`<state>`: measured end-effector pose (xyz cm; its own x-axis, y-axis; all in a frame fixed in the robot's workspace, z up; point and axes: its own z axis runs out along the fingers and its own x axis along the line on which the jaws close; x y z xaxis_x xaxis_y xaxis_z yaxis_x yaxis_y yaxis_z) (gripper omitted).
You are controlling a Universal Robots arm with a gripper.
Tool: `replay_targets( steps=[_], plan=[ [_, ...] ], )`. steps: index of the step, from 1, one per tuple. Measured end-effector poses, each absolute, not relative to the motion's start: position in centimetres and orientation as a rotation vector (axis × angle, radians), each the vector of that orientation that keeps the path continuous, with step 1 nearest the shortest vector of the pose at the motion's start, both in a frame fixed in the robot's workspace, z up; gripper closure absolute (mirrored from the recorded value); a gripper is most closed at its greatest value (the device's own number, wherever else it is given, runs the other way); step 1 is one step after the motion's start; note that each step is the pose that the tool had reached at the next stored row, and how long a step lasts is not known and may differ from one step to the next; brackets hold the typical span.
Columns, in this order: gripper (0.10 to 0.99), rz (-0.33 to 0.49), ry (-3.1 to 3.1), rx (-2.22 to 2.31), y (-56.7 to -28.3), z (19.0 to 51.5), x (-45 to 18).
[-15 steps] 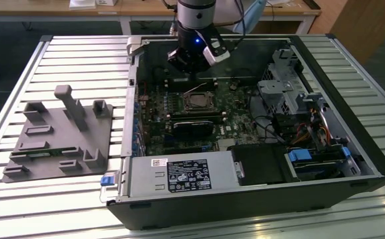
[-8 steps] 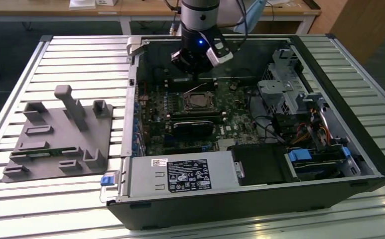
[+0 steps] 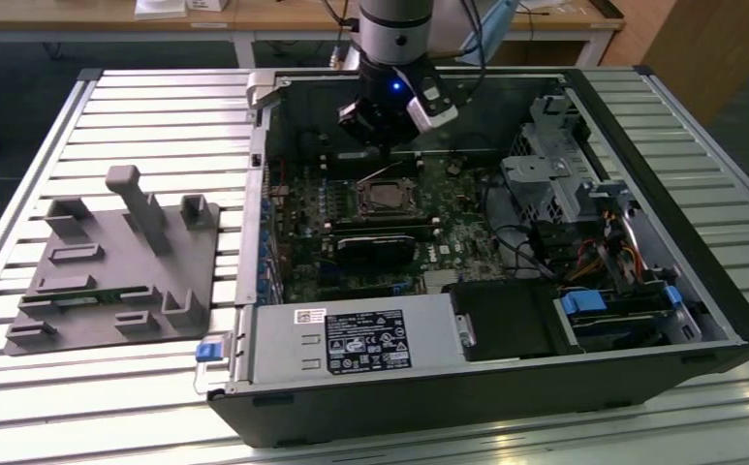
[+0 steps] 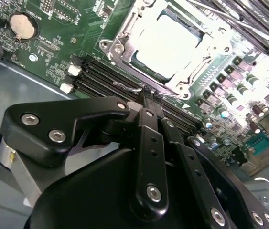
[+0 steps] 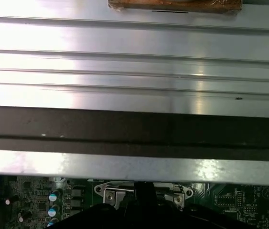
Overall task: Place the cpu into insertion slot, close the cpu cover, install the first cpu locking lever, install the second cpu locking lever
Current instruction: 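Install the first cpu locking lever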
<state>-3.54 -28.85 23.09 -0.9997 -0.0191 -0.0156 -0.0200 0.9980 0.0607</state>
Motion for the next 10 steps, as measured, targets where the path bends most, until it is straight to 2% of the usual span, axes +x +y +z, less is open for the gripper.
replay_targets(
  steps=[10],
  plan=[
    [0.980,0.095,3.125,-0.032,-28.66,22.74,-3.31]
  ],
)
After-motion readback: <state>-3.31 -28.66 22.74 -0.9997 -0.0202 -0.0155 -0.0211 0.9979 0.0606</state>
